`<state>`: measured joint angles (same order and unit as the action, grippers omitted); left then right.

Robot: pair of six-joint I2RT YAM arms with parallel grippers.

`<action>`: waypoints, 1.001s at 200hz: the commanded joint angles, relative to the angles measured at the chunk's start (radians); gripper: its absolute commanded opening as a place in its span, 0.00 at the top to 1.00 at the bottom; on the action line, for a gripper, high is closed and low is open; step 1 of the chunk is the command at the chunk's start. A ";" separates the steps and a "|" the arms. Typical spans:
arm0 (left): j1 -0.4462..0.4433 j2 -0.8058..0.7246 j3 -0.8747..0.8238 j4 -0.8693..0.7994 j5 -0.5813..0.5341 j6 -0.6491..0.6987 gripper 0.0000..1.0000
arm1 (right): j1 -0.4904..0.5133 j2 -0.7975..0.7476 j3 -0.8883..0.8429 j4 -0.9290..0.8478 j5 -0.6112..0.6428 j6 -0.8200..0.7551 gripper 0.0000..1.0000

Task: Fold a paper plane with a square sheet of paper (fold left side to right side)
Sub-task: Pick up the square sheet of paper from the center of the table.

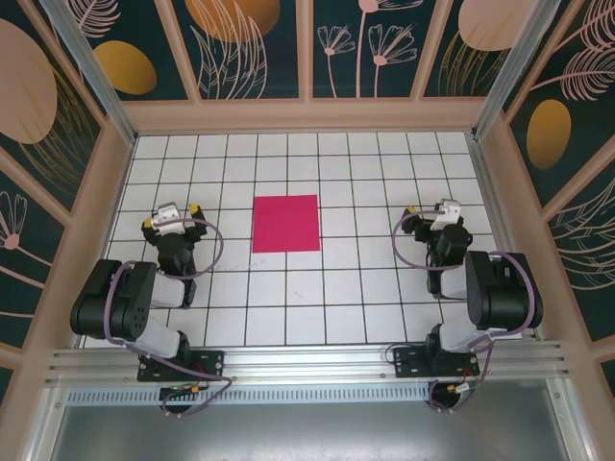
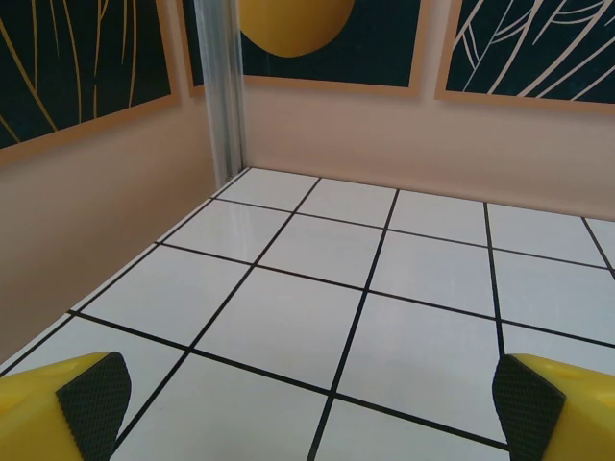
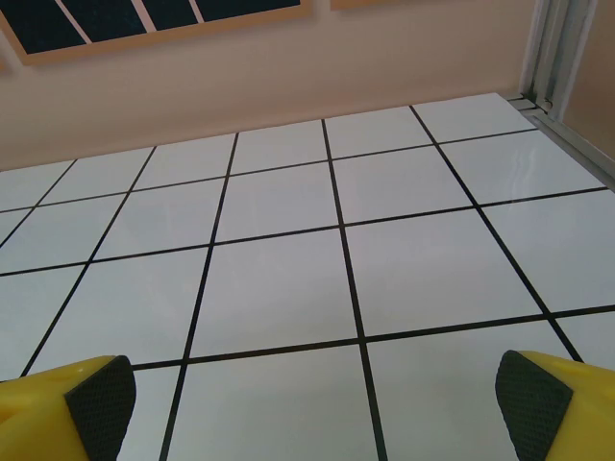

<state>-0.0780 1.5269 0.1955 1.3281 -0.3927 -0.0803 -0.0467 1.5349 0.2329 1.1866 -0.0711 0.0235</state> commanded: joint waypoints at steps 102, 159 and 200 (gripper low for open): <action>0.007 0.002 0.007 0.030 0.000 -0.016 0.01 | 0.001 0.008 0.006 0.048 0.007 -0.013 0.01; 0.005 -0.105 -0.010 -0.019 0.003 -0.003 0.02 | -0.004 -0.146 0.137 -0.325 0.066 0.040 0.01; 0.006 -0.404 0.172 -0.602 0.018 -0.219 0.01 | 0.041 -0.294 0.274 -0.709 0.063 0.177 0.01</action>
<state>-0.0780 1.2308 0.2489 1.0512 -0.4038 -0.1345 -0.0406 1.3159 0.4438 0.7467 -0.0261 0.0875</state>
